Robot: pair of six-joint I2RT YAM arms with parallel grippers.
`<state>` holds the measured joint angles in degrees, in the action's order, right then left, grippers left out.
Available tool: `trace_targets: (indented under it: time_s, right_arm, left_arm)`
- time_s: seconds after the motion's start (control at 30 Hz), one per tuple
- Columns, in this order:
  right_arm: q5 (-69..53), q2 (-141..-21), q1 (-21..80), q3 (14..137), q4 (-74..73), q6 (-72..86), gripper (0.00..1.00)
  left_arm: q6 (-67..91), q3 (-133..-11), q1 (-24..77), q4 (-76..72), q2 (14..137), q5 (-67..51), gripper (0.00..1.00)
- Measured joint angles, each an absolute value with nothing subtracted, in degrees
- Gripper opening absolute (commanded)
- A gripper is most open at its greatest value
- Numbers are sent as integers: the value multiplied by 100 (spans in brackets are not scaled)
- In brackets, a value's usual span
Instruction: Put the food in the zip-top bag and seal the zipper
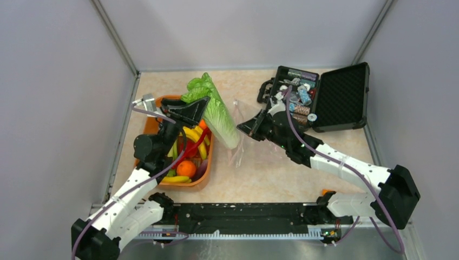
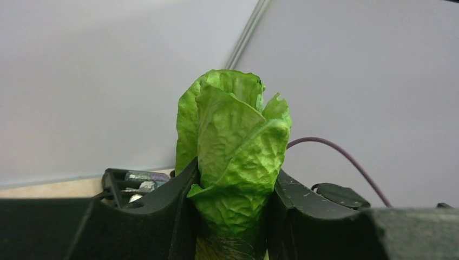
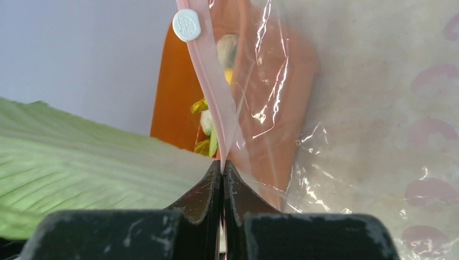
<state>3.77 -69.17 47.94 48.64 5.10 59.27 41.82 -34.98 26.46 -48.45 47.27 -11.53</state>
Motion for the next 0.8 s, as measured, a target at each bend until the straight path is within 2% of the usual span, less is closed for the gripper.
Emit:
trace_targets:
  time_s: [0.43,0.8]
  right_arm:
    - [-78,-6602,4770,4823,563,5981,0]
    - [64,-6613,4731,4493,1048,6226,0]
  left_arm:
    - [3256,-3485,3074,-3972,4816,-727,0]
    - [3138,-3907,3312,-4018,5028,-650,0]
